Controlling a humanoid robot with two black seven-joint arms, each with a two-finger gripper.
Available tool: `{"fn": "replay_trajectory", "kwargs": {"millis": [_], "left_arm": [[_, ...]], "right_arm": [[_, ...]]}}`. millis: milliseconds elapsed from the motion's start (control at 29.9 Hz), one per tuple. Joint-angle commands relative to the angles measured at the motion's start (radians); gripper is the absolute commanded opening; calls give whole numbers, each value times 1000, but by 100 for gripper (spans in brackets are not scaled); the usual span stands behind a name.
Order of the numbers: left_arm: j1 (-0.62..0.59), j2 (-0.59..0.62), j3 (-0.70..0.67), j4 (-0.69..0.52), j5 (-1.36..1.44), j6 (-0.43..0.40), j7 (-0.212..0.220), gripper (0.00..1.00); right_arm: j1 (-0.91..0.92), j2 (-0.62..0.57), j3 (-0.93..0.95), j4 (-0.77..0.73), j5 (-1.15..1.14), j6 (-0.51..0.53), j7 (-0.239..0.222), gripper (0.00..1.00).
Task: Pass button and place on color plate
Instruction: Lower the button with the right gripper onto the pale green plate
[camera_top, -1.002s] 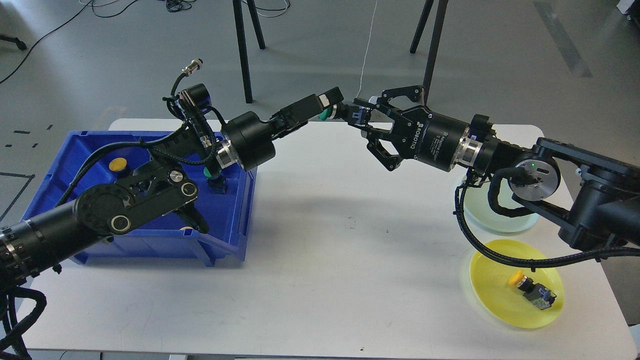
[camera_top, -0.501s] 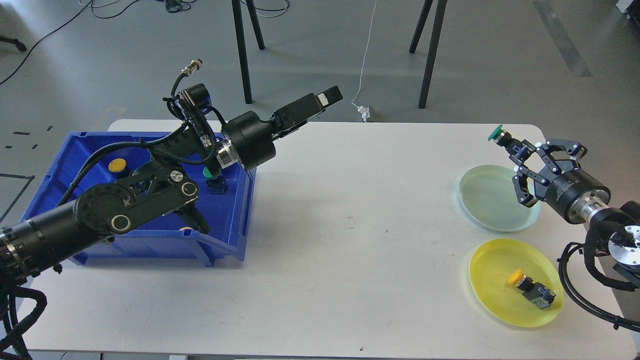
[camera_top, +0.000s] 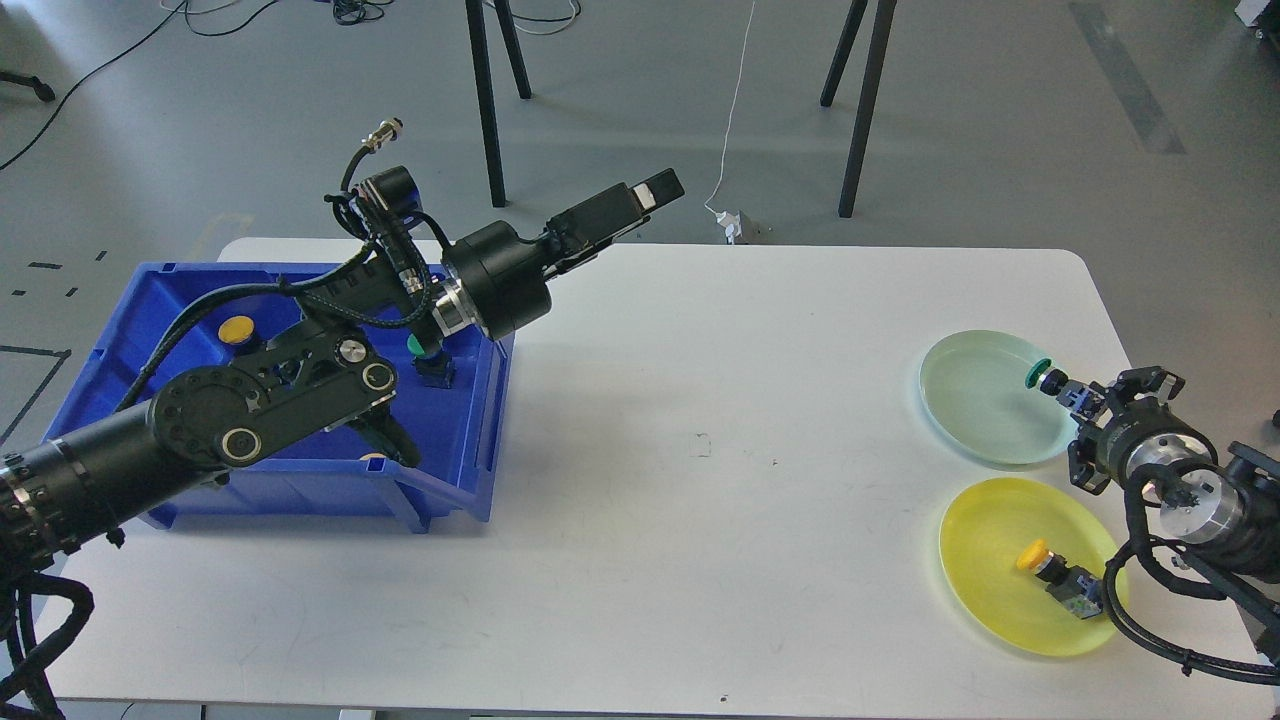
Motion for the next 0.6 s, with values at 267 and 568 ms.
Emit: {"fn": "replay_trajectory", "kwargs": {"millis": [267,568], "left_arm": [[-2,3,-3,5,-92,-3,0,90],[-3,95,-112,84,-546,-194,0,98]], "right_arm": [[23,-13,34,92,-3,32,3,99],[113,-151,276,251,-5,521,13,99]]}}
